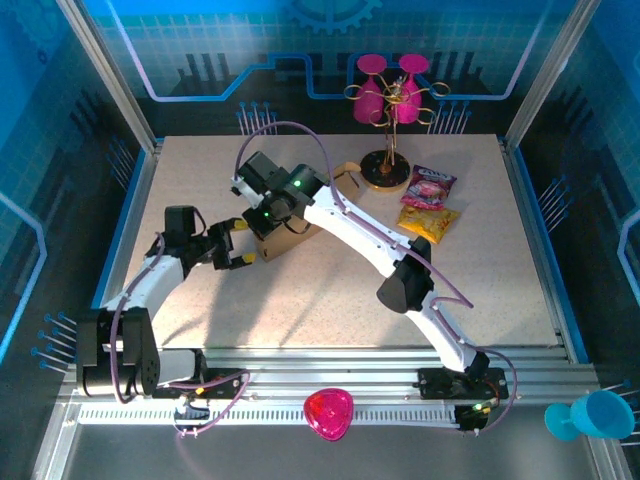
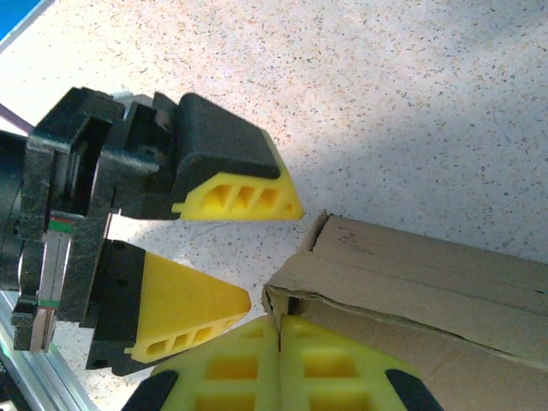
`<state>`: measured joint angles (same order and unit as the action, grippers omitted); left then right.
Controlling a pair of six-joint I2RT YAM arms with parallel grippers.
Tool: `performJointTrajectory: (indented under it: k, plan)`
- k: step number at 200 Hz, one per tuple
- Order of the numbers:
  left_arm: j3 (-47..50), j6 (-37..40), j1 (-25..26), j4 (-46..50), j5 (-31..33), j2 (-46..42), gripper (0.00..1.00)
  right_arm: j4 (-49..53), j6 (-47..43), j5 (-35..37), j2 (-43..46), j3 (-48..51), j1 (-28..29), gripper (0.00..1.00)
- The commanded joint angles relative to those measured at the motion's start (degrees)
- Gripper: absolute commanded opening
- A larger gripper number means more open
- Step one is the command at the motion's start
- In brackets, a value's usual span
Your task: Fold the paper box
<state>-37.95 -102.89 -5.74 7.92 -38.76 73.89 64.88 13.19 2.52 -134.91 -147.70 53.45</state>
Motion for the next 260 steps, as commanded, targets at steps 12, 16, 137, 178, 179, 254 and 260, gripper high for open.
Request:
performJointTrajectory:
  k: [12,16,137,178,179,254,260]
  plan:
    - [1.0,1.2,-0.3,0.7,-2.1,0.4,0.66,-1.4,-0.6,2.0,-0.2,2.4,0.5,0.0]
    - [0.9,1.0,-0.3,0.6,-2.1,0.2,0.66,-1.8,-0.5,2.2,0.1,3.0,0.5,0.0]
    - [1.0,-11.9,1.5,-6.6,2.0,-0.7,0.73,-19.3,-1.5,9.5,12.4,27.4,3.3,0.0]
    - [-0.3,-14.3,3.4,-7.2,2.6,0.4,0.75,-28.1,-2.0,10.9,16.0,36.8,3.9,0.0]
    - [-0.3,-14.3,3.4,-7.2,2.6,0.4,0.75,-28.3,-2.0,10.9,16.1,37.1,3.9,0.0]
    - [-2.1,-17.0,5.8,-10.9,3.9,3.4,0.77,-35.5,-2.4,12.1,18.9,45.8,4.8,0.0]
    - [-2.3,-17.3,6.1,-11.3,4.1,3.6,0.77,-35.7,-2.4,12.3,19.0,46.1,4.9,0.0]
